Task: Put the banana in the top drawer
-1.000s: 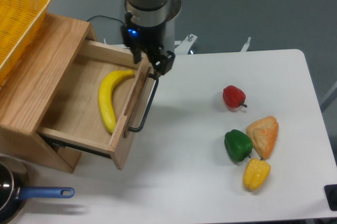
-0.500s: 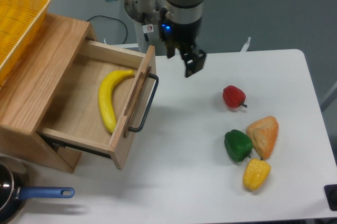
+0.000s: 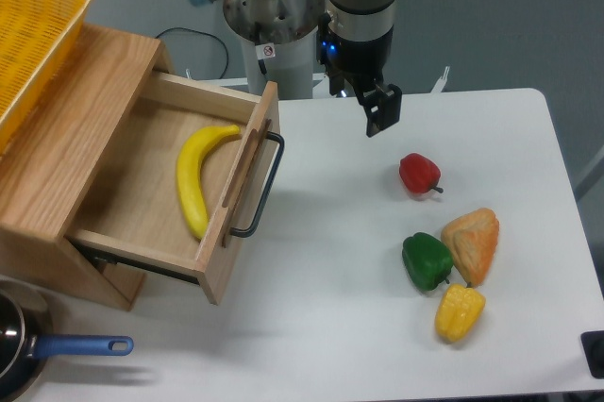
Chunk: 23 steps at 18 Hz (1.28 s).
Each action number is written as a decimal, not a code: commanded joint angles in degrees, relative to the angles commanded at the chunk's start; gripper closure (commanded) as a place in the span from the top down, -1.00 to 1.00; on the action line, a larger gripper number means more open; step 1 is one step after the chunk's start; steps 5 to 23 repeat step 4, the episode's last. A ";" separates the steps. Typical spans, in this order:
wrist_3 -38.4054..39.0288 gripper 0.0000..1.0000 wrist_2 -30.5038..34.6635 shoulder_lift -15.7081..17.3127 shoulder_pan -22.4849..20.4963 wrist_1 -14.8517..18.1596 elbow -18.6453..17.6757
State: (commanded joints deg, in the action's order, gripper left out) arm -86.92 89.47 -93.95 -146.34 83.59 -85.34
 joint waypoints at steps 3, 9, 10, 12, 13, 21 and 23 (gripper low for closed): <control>-0.61 1.00 -0.09 -0.53 0.18 -0.62 -0.09; -0.70 1.00 -0.09 -0.96 0.18 -1.32 -0.17; -0.70 1.00 -0.09 -0.96 0.18 -1.32 -0.17; -0.70 1.00 -0.09 -0.96 0.18 -1.32 -0.17; -0.70 1.00 -0.09 -0.96 0.18 -1.32 -0.17; -0.70 1.00 -0.09 -0.96 0.18 -1.32 -0.17; -0.70 1.00 -0.09 -0.96 0.18 -1.32 -0.17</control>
